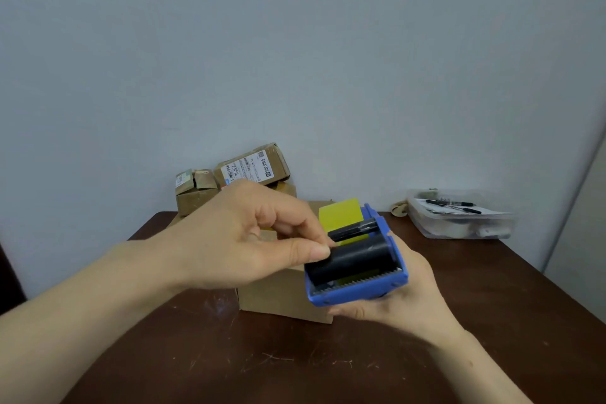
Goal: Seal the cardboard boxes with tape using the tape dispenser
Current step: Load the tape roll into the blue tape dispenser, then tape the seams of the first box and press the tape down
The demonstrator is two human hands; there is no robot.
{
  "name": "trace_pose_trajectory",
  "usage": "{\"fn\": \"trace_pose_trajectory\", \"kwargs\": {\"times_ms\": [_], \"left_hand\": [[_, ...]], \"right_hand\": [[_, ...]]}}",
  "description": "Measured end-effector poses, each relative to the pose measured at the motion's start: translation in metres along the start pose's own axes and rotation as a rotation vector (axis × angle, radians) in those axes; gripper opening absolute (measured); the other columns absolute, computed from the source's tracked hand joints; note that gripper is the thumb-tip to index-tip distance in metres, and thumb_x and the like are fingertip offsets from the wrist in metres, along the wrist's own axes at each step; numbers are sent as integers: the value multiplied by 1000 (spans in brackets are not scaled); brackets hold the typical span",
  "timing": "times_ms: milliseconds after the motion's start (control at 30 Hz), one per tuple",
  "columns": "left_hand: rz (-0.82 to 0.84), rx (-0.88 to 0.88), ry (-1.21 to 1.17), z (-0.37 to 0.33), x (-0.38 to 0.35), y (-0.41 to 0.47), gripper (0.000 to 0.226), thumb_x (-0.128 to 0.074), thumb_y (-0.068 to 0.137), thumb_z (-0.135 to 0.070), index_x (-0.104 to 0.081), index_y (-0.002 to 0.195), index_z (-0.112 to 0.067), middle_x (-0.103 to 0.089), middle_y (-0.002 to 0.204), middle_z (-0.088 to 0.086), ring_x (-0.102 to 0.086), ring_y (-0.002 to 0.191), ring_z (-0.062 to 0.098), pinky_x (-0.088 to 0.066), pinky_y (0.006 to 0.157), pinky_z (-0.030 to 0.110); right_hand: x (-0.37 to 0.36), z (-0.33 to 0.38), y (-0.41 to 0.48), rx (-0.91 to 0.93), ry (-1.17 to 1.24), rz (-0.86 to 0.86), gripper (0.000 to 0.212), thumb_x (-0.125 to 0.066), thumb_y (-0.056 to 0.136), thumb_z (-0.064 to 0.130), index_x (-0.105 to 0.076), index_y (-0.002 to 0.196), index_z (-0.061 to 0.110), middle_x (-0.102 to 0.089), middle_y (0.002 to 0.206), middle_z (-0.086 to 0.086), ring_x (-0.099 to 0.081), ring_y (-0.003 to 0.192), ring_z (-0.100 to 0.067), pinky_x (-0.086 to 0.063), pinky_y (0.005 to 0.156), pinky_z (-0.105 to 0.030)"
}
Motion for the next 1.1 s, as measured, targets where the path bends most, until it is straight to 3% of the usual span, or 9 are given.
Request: {"fn": "trace_pose_trajectory", "kwargs": {"times_ms": [100,200,333,500,600,700,833,1000,1100], "left_hand": [[-34,-131,299,-3,0,2,19,-61,82,-38,-74,87,-25,-72,79,-11,-69,75,9,-54,64,34],[-58,-198,424,-1,-1,4,18,-60,84,-38,-74,84,-27,-69,72,-11,-64,68,7,-51,59,32],[-254,-18,98,3,-9,7,8,-75,79,-29,-75,77,-21,-72,70,-8,-65,63,2,-47,59,11],[-393,151,-214,2,-18,14,13,-68,68,-23,-73,74,-12,-73,70,3,-69,64,12,-55,66,21],[-404,209,-294,-2,-25,23,8,-70,76,-14,-72,74,-6,-73,69,5,-64,61,14,-53,64,22],[-393,265,-293,1,-26,33,9,-68,82,-6,-71,76,-1,-73,71,6,-60,60,18,-53,64,27],[-373,398,-265,20,-12,32,9,-68,83,-10,-71,78,-3,-73,68,2,-60,57,6,-41,49,9],[-280,536,-150,50,-6,27,7,-69,84,-15,-71,81,-9,-67,58,-2,-63,54,8,-43,44,16],[-217,511,-131,58,-4,28,7,-68,84,-10,-70,79,-13,-66,56,-2,-58,47,6,-46,45,16]], "right_hand": [[0,-7,3,-34,-87,35,62,-86,50,55,-57,102,37,-67,98,12,-67,89,-6,-52,73,-18],[-2,-7,5,-39,-110,88,63,-89,51,45,-57,104,37,-66,98,15,-67,90,-6,-54,75,-22],[-1,-8,9,-53,-118,104,66,-91,53,37,-60,109,21,-69,98,12,-67,92,-8,-55,78,-28],[-2,-11,10,-103,-90,118,60,-92,54,33,-63,106,23,-69,99,10,-67,92,-8,-55,78,-31],[-10,-11,8,-134,-114,169,62,-89,52,44,-62,106,27,-69,98,12,-67,92,-7,-55,79,-32],[-19,-14,2,-184,-50,208,59,-89,53,41,-63,104,28,-70,96,14,-67,91,-7,-54,78,-30],[-4,-20,-5,-307,52,260,47,-93,53,17,-68,92,24,-72,84,13,-67,79,-2,-49,70,-20],[18,-24,-3,-407,109,374,49,-86,44,31,-72,88,15,-74,85,3,-68,81,-9,-50,71,-24],[33,-18,3,-450,101,443,56,-89,38,44,-73,85,16,-74,84,1,-69,76,-10,-51,67,-22]]}}
Point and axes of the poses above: each hand's wrist, its own y-axis towards the middle knuckle, its own x-axis out of the back of the hand, z = x × y, the point moved 1 cm from there along y, towards the middle knuckle
